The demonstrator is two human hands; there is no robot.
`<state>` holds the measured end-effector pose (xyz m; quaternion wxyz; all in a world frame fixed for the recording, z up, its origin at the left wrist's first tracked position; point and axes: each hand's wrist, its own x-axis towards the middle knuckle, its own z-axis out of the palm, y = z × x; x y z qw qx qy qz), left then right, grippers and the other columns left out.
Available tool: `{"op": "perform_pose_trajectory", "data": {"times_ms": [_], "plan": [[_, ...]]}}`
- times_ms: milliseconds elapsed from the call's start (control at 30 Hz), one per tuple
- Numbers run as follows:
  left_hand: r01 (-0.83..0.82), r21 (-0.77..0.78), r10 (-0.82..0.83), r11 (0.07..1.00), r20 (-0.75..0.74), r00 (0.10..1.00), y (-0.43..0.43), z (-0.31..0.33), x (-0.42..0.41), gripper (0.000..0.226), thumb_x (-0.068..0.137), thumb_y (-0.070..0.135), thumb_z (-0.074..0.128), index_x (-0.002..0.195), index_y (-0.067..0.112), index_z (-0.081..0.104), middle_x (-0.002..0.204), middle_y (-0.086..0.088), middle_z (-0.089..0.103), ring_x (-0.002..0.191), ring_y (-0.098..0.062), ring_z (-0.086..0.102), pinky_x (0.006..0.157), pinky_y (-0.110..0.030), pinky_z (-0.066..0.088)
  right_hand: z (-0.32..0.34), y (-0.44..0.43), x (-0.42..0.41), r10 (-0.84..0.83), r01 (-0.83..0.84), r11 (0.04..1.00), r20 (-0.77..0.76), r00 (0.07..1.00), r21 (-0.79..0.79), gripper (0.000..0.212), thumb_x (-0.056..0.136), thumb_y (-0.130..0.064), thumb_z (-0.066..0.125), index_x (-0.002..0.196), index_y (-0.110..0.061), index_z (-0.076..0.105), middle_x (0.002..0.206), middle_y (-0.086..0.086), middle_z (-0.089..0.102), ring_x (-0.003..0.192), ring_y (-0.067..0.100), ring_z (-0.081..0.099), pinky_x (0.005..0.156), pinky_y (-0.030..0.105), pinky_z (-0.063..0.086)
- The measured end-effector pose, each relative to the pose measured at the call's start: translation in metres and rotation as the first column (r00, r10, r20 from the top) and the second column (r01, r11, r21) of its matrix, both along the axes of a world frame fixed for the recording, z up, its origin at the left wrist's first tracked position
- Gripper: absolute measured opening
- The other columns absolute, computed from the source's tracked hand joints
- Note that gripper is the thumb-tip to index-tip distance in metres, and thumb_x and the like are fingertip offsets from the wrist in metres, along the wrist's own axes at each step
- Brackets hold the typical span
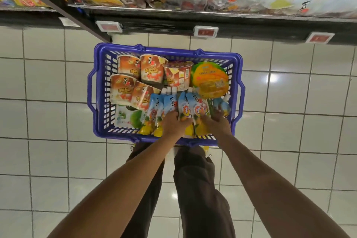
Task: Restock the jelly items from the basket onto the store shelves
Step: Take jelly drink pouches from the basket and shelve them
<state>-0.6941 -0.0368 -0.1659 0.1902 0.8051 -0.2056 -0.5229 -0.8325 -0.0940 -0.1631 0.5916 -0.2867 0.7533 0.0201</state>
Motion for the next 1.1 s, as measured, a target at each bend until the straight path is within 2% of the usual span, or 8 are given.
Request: {"op": "perform_pose_trajectory", "data": {"times_ms": [100, 167, 333, 533, 667, 833, 967, 1100], "plan": [[-0.049, 0.062, 0.058, 0.997, -0.144, 0.988, 0.005, 0.010, 0.016, 0.014, 0.087, 0.025, 0.071, 0.077, 0.016, 0.066, 0.071, 0.006, 0.060, 0.073, -0.011, 0.056, 0.056, -0.008, 0.042, 0.025, -0.008, -0.002, -0.091, 0.086, 0.995, 0.094, 0.991, 0.056, 0.033, 0.082, -0.029, 0.077, 0.109, -0.016, 0.064, 0.111, 0.006, 0.067, 0.098, 0.024, 0.065, 0.081, 0.033, 0.056], [-0.052, 0.080, 0.068, 0.995, -0.204, 0.977, 0.013, 0.021, 0.027, 0.022, 0.090, 0.028, 0.068, 0.098, 0.008, 0.068, 0.084, 0.002, 0.061, 0.088, -0.015, 0.056, 0.072, -0.027, 0.049, 0.048, -0.014, -0.001, -0.168, 0.152, 0.982, 0.145, 0.975, 0.115, 0.037, 0.084, -0.018, 0.076, 0.117, -0.008, 0.061, 0.120, 0.016, 0.066, 0.111, 0.035, 0.064, 0.096, 0.044, 0.053], [-0.252, 0.085, 0.266, 0.964, -0.315, 0.911, 0.024, 0.084, 0.055, 0.018, 0.088, 0.032, 0.069, 0.093, 0.015, 0.068, 0.099, -0.006, 0.072, 0.101, -0.030, 0.066, 0.094, -0.049, 0.053, 0.121, -0.015, 0.014, -0.309, 0.260, 0.950, 0.416, 0.856, 0.171, 0.024, 0.091, -0.003, 0.062, 0.114, -0.009, 0.062, 0.126, 0.020, 0.063, 0.120, 0.041, 0.058, 0.103, 0.057, 0.045], [-0.306, -0.120, 0.243, 0.945, -0.371, 0.896, -0.001, 0.229, 0.103, 0.040, 0.077, 0.039, 0.077, 0.113, 0.022, 0.069, 0.117, -0.005, 0.071, 0.110, -0.026, 0.066, 0.099, -0.050, 0.050, 0.245, -0.017, 0.056, -0.209, 0.251, 0.968, 0.495, 0.844, -0.021, 0.064, 0.067, -0.015, 0.080, 0.127, -0.005, 0.059, 0.114, 0.010, 0.071, 0.101, 0.025, 0.071, 0.075, 0.040, 0.061], [-0.311, -0.242, 0.196, 0.919, -0.403, 0.894, -0.022, 0.338, 0.140, 0.038, 0.084, 0.026, 0.072, 0.119, 0.012, 0.068, 0.116, -0.010, 0.071, 0.110, -0.031, 0.067, 0.099, -0.055, 0.050, 0.344, -0.034, 0.088, -0.130, 0.248, 0.954, 0.515, 0.848, -0.167, 0.053, 0.069, -0.014, 0.081, 0.119, -0.007, 0.066, 0.115, 0.016, 0.071, 0.111, 0.035, 0.066, 0.098, 0.058, 0.049], [-0.314, -0.419, 0.134, 0.852, -0.404, 0.905, -0.041, 0.471, 0.175, 0.053, 0.078, 0.035, 0.072, 0.124, 0.011, 0.065, 0.121, -0.011, 0.069, 0.114, -0.033, 0.063, 0.101, -0.058, 0.046, 0.473, -0.050, 0.121, -0.055, 0.340, 0.857, 0.588, 0.807, -0.387, 0.041, 0.073, -0.005, 0.080, 0.112, -0.012, 0.068, 0.099, 0.010, 0.076, 0.088, 0.024, 0.072, 0.069, 0.037, 0.060], [-0.310, -0.580, 0.088, 0.753, -0.379, 0.921, -0.044, 0.567, 0.198, 0.077, 0.071, 0.046, 0.078, 0.135, 0.011, 0.056, 0.137, -0.011, 0.059, 0.130, -0.030, 0.052, 0.109, -0.052, 0.041, 0.569, -0.052, 0.139, -0.009, 0.450, 0.774, 0.703, 0.711, -0.445, 0.046, 0.069, -0.017, 0.079, 0.114, -0.018, 0.069, 0.107, 0.010, 0.074, 0.090, 0.021, 0.072, 0.071, 0.035, 0.060], [-0.243, -0.732, 0.020, 0.636, -0.299, 0.954, -0.049, 0.651, 0.216, 0.045, 0.075, 0.039, 0.082, 0.113, 0.018, 0.070, 0.117, -0.001, 0.072, 0.117, -0.024, 0.063, 0.105, -0.049, 0.046, 0.651, -0.060, 0.146, 0.115, 0.481, 0.696, 0.744, 0.658, -0.533, 0.045, 0.074, -0.022, 0.076, 0.119, -0.022, 0.066, 0.112, 0.006, 0.073, 0.096, 0.022, 0.070, 0.077, 0.041, 0.058]]}}
